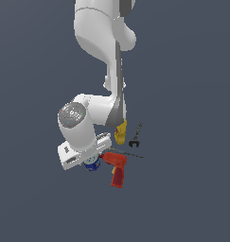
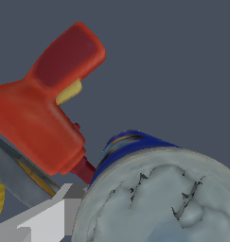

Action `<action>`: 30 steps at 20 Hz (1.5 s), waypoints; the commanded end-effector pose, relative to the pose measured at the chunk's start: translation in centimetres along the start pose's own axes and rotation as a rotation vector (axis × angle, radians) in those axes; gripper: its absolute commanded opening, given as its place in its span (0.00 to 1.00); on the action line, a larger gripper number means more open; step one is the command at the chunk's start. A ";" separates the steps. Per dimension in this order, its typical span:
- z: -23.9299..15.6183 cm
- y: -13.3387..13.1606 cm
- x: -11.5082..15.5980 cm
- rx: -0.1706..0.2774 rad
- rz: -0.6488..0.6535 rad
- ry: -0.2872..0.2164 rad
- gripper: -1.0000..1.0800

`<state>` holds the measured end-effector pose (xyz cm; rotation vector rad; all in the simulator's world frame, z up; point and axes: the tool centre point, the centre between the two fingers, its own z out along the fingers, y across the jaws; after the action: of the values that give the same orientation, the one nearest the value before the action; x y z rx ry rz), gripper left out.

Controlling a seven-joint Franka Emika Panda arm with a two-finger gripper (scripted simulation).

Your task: Pick up a designated object from a clutter of objects.

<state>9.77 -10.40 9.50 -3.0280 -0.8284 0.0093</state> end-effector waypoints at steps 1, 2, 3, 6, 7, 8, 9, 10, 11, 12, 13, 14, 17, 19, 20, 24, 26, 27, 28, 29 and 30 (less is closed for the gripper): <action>-1.5 -0.6 -0.1 -0.004 0.000 0.004 0.00; -2.1 -0.9 -0.2 -0.004 0.000 0.004 0.00; -2.7 -1.3 -0.3 -0.004 0.000 0.004 0.00; -4.9 -2.5 -0.7 -0.004 0.000 0.004 0.00; -5.7 -2.9 -0.9 -0.004 0.000 0.004 0.00; -6.6 -3.4 -1.0 -0.004 0.000 0.004 0.00; -7.5 -3.9 -1.2 -0.004 0.000 0.004 0.00; -8.4 -4.4 -1.4 -0.004 0.000 0.004 0.00; -9.3 -4.9 -1.5 -0.004 0.000 0.004 0.00; -10.2 -5.4 -1.7 -0.004 0.000 0.004 0.00; -11.1 -5.9 -1.8 -0.004 -0.001 0.004 0.00; -12.1 -6.4 -2.0 -0.004 -0.001 0.004 0.00; -15.0 -8.0 -2.5 -0.004 -0.001 0.004 0.00; -17.1 -9.1 -2.9 -0.005 -0.001 0.004 0.00; -18.1 -9.7 -3.0 -0.005 -0.001 0.004 0.00; -22.3 -11.9 -3.7 -0.005 -0.001 0.004 0.00; -24.2 -12.9 -4.0 -0.005 -0.001 0.004 0.00; -25.1 -13.3 -4.1 -0.005 -0.001 0.004 0.00; -25.9 -13.8 -4.2 -0.005 -0.001 0.004 0.00; -26.8 -14.2 -4.4 -0.005 -0.001 0.004 0.00; -27.6 -14.6 -4.5 -0.005 -0.001 0.004 0.00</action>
<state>-0.84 -0.58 35.68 -3.0306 -0.8310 0.0058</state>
